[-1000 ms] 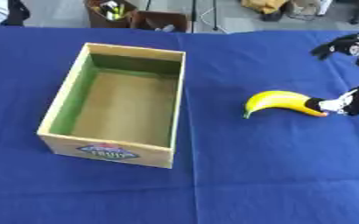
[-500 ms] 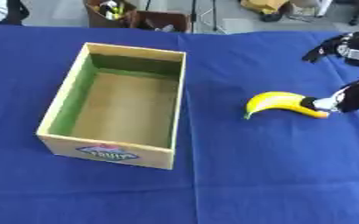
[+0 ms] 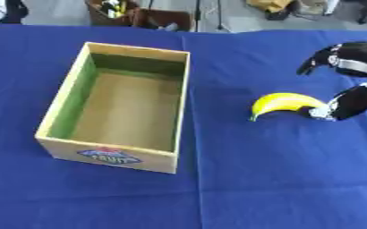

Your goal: Pick up objects on the table and place them in the box.

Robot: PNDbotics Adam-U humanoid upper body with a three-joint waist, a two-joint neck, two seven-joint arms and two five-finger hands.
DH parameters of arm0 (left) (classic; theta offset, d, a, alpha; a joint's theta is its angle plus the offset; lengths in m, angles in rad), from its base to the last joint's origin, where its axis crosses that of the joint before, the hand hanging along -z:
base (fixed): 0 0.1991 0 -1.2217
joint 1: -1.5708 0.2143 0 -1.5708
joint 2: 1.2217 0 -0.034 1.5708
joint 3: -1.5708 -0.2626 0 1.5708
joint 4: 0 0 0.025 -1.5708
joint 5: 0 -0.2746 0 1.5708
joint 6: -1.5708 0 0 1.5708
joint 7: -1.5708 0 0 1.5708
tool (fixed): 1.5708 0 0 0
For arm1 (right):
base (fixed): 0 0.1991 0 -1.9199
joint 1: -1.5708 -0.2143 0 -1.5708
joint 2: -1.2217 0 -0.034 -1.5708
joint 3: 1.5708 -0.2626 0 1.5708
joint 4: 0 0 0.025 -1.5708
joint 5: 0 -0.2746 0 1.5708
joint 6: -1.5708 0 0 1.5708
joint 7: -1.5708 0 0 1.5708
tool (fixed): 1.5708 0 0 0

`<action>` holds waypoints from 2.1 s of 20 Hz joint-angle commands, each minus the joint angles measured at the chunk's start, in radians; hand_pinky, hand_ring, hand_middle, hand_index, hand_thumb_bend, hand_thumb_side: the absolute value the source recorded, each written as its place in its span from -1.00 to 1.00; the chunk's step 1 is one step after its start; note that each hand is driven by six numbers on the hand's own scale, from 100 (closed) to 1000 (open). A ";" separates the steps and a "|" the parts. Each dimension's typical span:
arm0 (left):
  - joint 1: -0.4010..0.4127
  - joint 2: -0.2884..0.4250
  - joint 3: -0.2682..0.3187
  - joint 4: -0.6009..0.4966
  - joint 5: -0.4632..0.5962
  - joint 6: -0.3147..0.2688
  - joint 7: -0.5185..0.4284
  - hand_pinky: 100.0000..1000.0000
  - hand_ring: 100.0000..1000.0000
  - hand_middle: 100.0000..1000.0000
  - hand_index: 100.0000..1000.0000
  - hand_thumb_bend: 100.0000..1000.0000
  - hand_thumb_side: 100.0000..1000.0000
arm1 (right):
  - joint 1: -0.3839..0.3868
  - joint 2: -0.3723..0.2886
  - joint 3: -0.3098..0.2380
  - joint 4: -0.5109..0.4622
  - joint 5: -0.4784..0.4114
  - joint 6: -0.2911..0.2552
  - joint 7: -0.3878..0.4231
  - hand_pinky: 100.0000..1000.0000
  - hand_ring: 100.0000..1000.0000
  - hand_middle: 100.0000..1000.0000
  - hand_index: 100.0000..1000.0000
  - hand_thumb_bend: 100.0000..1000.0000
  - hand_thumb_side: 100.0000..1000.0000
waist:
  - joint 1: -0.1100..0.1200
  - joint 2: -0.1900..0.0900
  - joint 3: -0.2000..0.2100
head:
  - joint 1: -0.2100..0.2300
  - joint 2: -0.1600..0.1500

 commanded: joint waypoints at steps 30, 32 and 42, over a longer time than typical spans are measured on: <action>-0.017 0.005 -0.003 -0.017 0.005 0.000 -0.007 0.01 0.29 0.46 0.81 -1.00 1.00 | -0.043 0.039 -0.004 0.176 0.075 -0.018 -0.042 0.62 0.73 0.39 0.60 -0.50 -0.22 | 0.002 0.012 0.017 | -0.034 -0.038; -0.018 0.005 -0.003 -0.017 0.005 0.000 -0.009 0.01 0.29 0.46 0.81 -1.00 1.00 | -0.044 0.041 -0.004 0.183 0.075 -0.017 -0.050 0.61 0.72 0.37 0.58 -0.54 -0.23 | 0.002 0.013 0.018 | -0.034 -0.039; -0.023 0.005 -0.004 -0.017 0.006 -0.001 -0.011 0.02 0.29 0.46 0.81 -1.00 1.00 | -0.044 0.049 0.000 0.208 0.077 -0.012 -0.066 0.60 0.71 0.34 0.52 -0.67 -0.26 | 0.003 0.017 0.019 | -0.038 -0.042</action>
